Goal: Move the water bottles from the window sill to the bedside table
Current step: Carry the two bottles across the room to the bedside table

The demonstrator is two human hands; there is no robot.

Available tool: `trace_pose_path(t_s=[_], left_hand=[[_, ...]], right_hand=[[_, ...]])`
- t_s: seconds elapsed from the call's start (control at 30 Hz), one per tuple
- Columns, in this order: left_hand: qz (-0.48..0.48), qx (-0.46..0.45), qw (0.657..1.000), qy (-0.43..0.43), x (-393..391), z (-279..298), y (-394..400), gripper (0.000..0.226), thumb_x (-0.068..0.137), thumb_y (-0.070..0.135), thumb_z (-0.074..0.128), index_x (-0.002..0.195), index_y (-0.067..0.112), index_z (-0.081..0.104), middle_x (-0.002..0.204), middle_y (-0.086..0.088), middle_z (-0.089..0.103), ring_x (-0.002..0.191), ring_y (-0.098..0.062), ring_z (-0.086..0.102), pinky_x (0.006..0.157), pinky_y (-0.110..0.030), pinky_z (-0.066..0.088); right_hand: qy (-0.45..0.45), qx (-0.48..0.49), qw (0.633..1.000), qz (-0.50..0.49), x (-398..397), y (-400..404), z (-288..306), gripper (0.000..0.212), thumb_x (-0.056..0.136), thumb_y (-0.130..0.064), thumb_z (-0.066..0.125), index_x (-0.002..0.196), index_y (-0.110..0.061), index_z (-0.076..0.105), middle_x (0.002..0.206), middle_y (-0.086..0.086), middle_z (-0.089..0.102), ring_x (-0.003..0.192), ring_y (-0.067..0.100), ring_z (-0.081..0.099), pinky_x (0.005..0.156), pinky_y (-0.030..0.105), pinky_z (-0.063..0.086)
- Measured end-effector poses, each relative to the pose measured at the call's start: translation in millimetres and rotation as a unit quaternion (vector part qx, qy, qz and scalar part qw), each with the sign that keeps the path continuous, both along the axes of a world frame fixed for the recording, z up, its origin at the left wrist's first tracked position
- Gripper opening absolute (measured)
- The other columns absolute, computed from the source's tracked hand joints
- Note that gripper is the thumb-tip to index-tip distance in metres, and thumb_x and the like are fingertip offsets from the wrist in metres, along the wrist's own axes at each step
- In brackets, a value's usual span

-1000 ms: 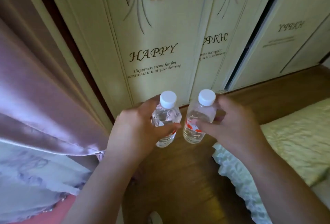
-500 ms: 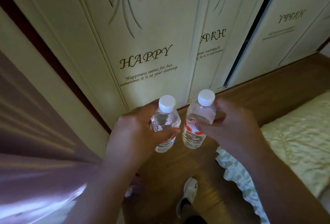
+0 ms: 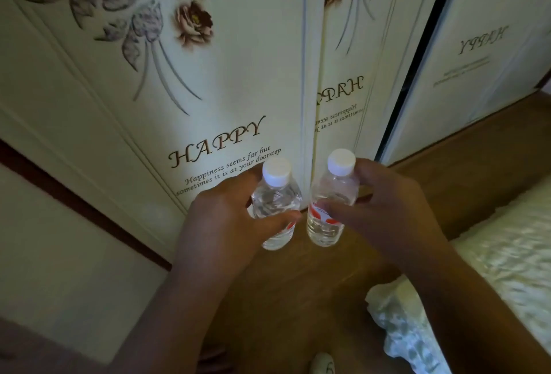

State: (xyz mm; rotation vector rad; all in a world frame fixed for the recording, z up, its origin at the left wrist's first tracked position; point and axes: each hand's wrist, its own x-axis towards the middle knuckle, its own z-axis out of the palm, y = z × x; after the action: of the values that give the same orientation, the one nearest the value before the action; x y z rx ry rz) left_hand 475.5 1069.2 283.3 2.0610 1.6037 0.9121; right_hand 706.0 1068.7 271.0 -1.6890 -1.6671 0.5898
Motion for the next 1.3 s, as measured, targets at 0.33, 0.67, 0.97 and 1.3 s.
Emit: trace_pose_path(t_s=[0.33,0.67,0.97,1.3], left_hand=[[-0.098,-0.078,0.992,-0.031,83.0,-8.1,96.9,0.058,0.074,0.049,0.08,0.127,0.036,0.059,0.117,0.027,0.062,0.095,0.012,0.062,0.089,-0.03,0.056],[-0.257,-0.043,0.965,-0.018,163.5,-11.3,200.6,0.06,0.069,0.062,0.075,0.122,0.042,0.058,0.124,0.014,0.066,0.105,-0.002,0.063,0.091,-0.033,0.056],[-0.358,-0.008,0.934,0.009,210.9,-2.7,335.7,0.07,0.069,0.057,0.08,0.13,0.032,0.06,0.12,0.01,0.069,0.104,-0.005,0.065,0.085,-0.031,0.058],[-0.414,0.003,0.91,0.031,245.6,-10.4,416.8,0.074,0.068,0.062,0.077,0.133,0.031,0.059,0.12,0.011,0.069,0.104,-0.006,0.065,0.082,-0.017,0.05]], right_hand=[[0.004,-0.004,0.996,-0.085,80.5,37.7,10.9,0.065,0.073,-0.046,0.081,0.131,-0.032,0.056,0.122,-0.012,0.066,0.095,0.006,0.064,0.077,0.022,0.052],[-0.005,-0.02,0.973,-0.229,135.0,86.8,10.4,0.066,0.072,-0.049,0.082,0.131,-0.033,0.059,0.118,-0.015,0.068,0.096,0.004,0.066,0.082,0.028,0.057],[-0.005,-0.016,0.935,-0.355,141.6,182.8,24.6,0.066,0.07,-0.044,0.084,0.13,-0.029,0.06,0.121,-0.01,0.068,0.102,0.011,0.066,0.091,0.034,0.056],[0.008,-0.032,0.911,-0.411,150.9,238.6,23.9,0.067,0.069,-0.046,0.084,0.13,-0.029,0.06,0.121,-0.013,0.068,0.098,0.011,0.069,0.091,0.033,0.056]])
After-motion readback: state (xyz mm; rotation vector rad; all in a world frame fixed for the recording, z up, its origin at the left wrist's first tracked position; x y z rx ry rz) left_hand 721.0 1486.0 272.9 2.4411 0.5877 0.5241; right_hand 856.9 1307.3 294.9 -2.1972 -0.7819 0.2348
